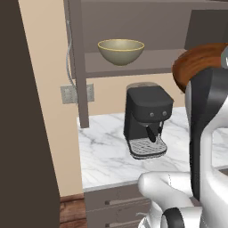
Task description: Open the cabinet. Pick the bowls from the counter and place them in the cabinet. Then close the cabinet.
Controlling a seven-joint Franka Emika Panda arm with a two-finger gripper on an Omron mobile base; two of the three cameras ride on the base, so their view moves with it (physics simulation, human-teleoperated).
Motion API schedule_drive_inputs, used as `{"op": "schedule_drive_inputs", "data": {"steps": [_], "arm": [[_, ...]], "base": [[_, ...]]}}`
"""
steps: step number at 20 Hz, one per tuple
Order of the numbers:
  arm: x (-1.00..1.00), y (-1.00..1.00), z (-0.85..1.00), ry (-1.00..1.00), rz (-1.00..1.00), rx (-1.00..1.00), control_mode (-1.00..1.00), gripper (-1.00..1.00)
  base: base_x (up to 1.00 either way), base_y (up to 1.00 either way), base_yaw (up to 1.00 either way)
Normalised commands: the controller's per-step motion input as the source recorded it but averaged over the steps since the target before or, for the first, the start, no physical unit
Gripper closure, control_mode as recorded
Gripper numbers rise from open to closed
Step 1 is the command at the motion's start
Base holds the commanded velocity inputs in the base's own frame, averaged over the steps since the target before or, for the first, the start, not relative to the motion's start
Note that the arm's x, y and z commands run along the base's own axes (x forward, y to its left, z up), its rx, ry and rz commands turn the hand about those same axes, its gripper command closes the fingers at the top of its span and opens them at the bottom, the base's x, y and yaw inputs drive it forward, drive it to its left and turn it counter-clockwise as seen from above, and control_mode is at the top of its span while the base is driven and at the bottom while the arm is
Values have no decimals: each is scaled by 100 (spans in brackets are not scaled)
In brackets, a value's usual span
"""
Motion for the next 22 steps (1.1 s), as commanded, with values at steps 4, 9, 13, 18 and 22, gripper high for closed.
{"op": "schedule_drive_inputs", "data": {"steps": [4, 9, 13, 18, 22], "arm": [[1, 0, 0, -34, 8, 0, -100, 100], [4, -1, 0, -20, 10, 2, -100, 100], [22, -11, 1, -1, 4, 0, -100, 100], [35, -17, 4, 1, 5, 0, -100, 100], [47, -14, 1, 1, 8, 1, -100, 100]], "base": [[0, 0, 0], [0, 0, 0], [0, 0, 0], [0, 0, 0], [0, 0, 0]]}}
